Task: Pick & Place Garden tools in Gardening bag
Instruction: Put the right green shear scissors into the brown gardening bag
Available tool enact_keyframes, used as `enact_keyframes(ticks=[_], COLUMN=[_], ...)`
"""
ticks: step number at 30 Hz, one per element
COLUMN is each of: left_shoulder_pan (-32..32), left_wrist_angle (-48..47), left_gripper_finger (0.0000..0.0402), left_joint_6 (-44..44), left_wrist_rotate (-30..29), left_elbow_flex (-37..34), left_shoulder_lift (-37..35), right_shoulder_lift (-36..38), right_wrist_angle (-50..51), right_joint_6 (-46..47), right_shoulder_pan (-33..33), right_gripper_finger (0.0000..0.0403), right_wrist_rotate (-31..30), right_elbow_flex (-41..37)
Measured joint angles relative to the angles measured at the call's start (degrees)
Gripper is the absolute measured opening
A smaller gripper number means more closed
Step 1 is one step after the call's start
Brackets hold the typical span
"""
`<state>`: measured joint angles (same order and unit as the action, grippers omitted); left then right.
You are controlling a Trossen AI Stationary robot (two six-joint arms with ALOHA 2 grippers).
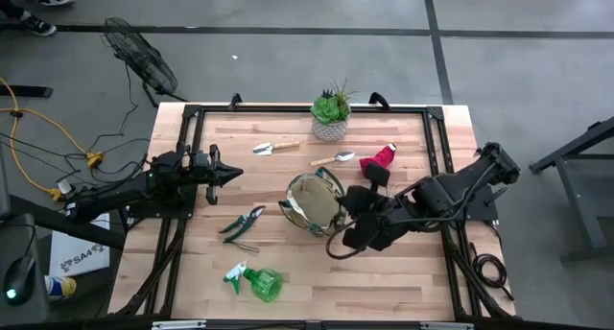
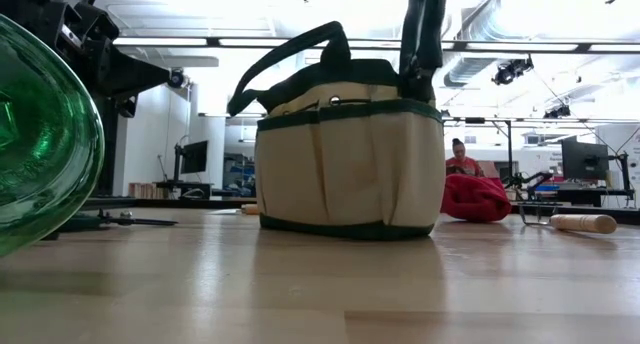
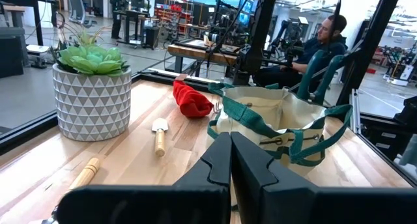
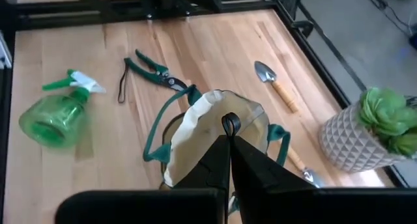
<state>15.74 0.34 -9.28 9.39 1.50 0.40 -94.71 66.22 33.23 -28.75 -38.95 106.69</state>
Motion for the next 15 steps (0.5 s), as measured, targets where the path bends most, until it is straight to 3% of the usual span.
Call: enact_keyframes(ticks=[15], left_shoulder_pan=[0.0], left_wrist_angle=[0.0], left_gripper_finger=[0.0], left_joint_6=[0.0], left_wrist_rotate=[0.02], left_elbow_flex=[0.0], left_shoulder_lift=[0.0], right_shoulder_lift=[-3.55], right_wrist_angle=[0.9], right_joint_6=[16.95], right_shoulder_pan=[2.56], right_gripper_finger=[0.0003], right_wrist_rotate=[-2.52], right_elbow_flex=[0.09])
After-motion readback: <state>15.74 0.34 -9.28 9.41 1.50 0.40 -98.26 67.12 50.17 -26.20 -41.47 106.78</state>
